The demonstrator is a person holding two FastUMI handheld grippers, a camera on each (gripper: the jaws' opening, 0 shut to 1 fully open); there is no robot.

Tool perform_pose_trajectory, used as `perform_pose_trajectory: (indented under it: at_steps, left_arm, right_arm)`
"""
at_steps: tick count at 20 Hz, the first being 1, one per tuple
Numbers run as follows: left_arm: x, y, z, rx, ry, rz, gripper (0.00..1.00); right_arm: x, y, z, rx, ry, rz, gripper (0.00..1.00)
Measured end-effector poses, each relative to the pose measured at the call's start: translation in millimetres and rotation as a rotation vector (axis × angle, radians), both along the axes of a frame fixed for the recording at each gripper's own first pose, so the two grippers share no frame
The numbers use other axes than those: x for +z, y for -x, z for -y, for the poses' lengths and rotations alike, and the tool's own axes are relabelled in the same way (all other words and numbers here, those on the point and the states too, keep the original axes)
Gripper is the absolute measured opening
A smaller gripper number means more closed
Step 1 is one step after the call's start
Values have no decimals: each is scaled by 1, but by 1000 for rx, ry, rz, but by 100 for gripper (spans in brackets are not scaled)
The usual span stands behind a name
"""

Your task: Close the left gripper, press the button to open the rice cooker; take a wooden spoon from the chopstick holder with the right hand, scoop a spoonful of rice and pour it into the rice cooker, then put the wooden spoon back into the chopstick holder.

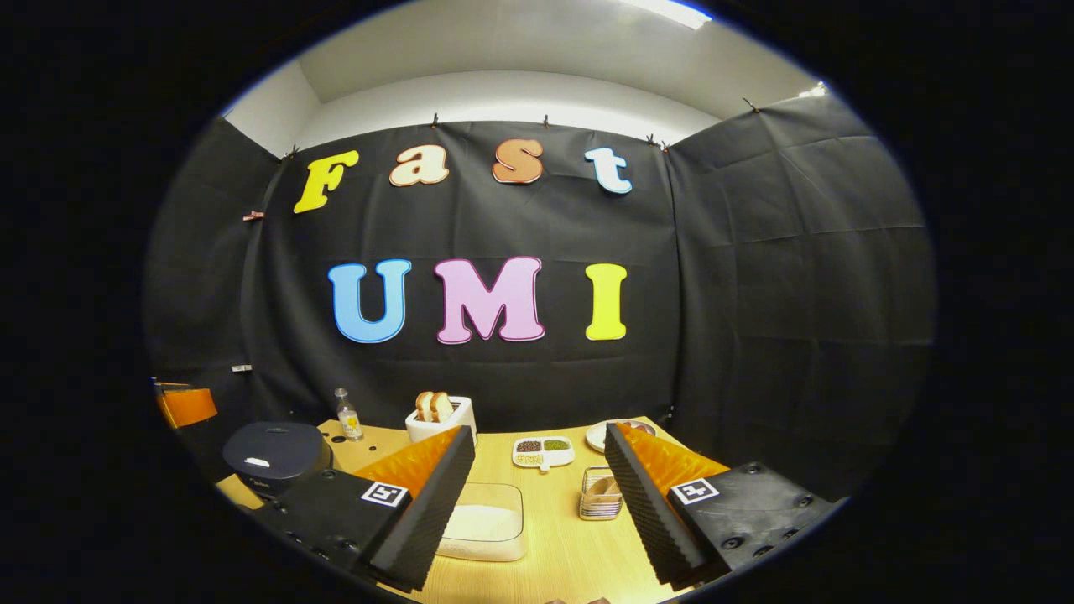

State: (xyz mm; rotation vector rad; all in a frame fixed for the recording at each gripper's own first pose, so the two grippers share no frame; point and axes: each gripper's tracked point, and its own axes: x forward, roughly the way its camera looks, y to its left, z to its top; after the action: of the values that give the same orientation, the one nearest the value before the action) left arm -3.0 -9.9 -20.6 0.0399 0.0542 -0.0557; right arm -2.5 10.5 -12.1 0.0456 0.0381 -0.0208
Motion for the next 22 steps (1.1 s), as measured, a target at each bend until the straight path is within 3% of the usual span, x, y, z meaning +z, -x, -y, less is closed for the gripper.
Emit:
perform_pose_trajectory:
  at_steps: [4,14,19,22]
  left_arm:
    - [2,-3,7,-12,1,4,92]
    - [11,-8,12,-39,-38,22,95]
    - [22,-18,-7,-19,-70,18,95]
    - [20,-28,-21,-2,-93,-14,86]
  right_arm:
    - [7,2,2,-6,-17,1,98]
    - [11,9,16,-37,-13,16,98]
    - [11,10,17,-42,3,15,98]
    - [10,11,14,-36,5,10,98]
